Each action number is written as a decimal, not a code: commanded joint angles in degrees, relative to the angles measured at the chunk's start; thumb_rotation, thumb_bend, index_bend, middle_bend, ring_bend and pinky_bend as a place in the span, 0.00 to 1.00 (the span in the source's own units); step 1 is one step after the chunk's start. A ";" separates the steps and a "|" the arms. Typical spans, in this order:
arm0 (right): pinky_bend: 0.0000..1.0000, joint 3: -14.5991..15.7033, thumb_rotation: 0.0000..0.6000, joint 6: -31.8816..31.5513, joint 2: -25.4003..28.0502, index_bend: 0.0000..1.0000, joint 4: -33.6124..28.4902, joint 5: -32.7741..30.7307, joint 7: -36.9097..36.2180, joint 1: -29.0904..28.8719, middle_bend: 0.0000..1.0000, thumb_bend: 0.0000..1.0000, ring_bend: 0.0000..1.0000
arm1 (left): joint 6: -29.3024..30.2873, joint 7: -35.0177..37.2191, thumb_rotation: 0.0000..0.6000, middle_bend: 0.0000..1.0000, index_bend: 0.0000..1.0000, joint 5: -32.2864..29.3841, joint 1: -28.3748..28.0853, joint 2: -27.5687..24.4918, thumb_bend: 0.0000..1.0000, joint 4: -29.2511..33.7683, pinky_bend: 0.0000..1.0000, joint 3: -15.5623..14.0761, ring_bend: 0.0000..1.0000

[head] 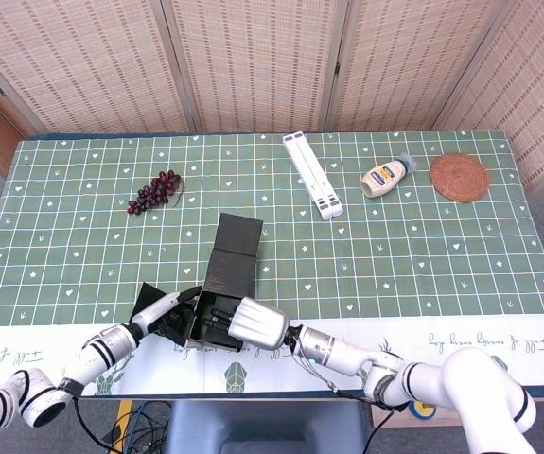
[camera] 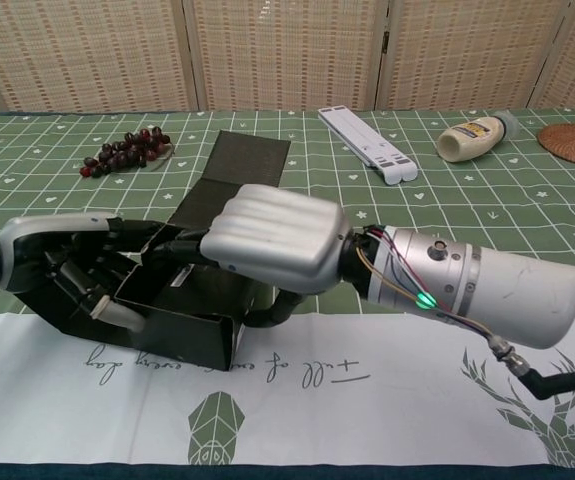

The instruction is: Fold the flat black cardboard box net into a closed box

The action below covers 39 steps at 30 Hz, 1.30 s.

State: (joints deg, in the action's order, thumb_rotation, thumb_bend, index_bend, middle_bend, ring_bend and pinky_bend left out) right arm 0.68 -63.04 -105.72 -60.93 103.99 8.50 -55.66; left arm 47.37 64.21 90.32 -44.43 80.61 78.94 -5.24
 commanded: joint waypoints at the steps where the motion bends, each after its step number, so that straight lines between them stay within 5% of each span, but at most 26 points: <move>1: 0.87 0.06 1.00 0.42 0.24 0.17 -0.41 -0.18 0.34 -0.02 0.28 0.26 0.75 | 0.09 0.03 1.00 0.16 0.14 -0.10 0.06 0.14 0.11 -0.01 0.73 0.11 0.50; 20: 0.87 -0.48 1.00 4.57 2.32 0.18 -3.63 -1.14 3.37 -1.53 0.30 0.28 0.76 | -0.62 -1.18 1.00 0.21 0.23 -1.76 0.45 1.29 0.11 0.21 0.73 1.10 0.51; 27: 0.89 -0.38 1.00 7.54 4.11 0.36 -5.60 -1.45 4.01 -2.88 0.42 0.37 0.78 | -0.73 -0.81 1.00 0.21 0.23 -1.51 0.54 1.02 0.11 0.51 0.73 1.00 0.51; 39: 0.91 0.13 1.00 13.36 7.73 0.52 -9.47 -1.87 5.54 -5.58 0.52 0.52 0.81 | -0.67 -0.09 1.00 0.21 0.23 -1.09 0.58 0.59 0.11 1.17 0.73 0.98 0.51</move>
State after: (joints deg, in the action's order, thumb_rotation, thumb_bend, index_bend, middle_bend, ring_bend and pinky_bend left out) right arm 0.69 -50.24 -98.38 -69.96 102.25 13.92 -60.88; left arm 46.70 64.10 89.22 -43.86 81.21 80.10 -4.26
